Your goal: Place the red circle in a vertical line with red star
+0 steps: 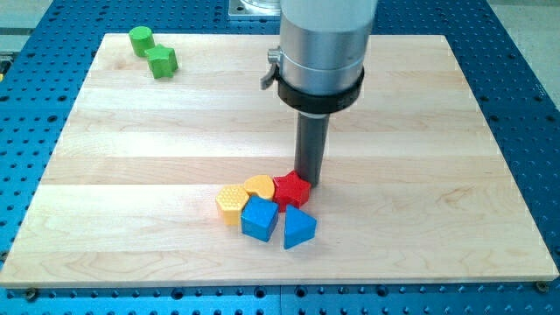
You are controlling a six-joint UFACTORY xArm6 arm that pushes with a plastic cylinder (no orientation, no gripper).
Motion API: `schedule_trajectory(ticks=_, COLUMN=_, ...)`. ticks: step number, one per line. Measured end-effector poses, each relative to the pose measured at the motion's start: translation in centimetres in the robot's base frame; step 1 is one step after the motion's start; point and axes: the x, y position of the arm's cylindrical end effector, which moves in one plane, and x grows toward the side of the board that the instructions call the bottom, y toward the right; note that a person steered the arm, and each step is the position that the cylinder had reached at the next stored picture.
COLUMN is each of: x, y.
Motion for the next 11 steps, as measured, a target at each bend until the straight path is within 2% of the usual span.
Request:
schedule_trajectory(ticks=1, x=-4.4, y=5.3)
schedule_trajectory(ticks=2, x=-9.2, y=13.4)
schedule_trajectory(ticks=3, x=-17.5, y=14.0)
schedule_trajectory(ticks=4, x=-21.9, y=15.4)
schedule_trajectory(ticks=5, x=-24.4, y=11.0)
schedule_trajectory(ticks=6, x=-20.7, y=3.9)
schedule_trajectory(ticks=7, x=-15.1, y=-2.5)
schedule_trajectory(ticks=8, x=-14.1, y=5.5)
schedule_trajectory(ticks=9, x=-20.2, y=11.5)
schedule_trajectory(ticks=10, x=-25.8, y=9.2)
schedule_trajectory(ticks=11, x=-25.6, y=2.5)
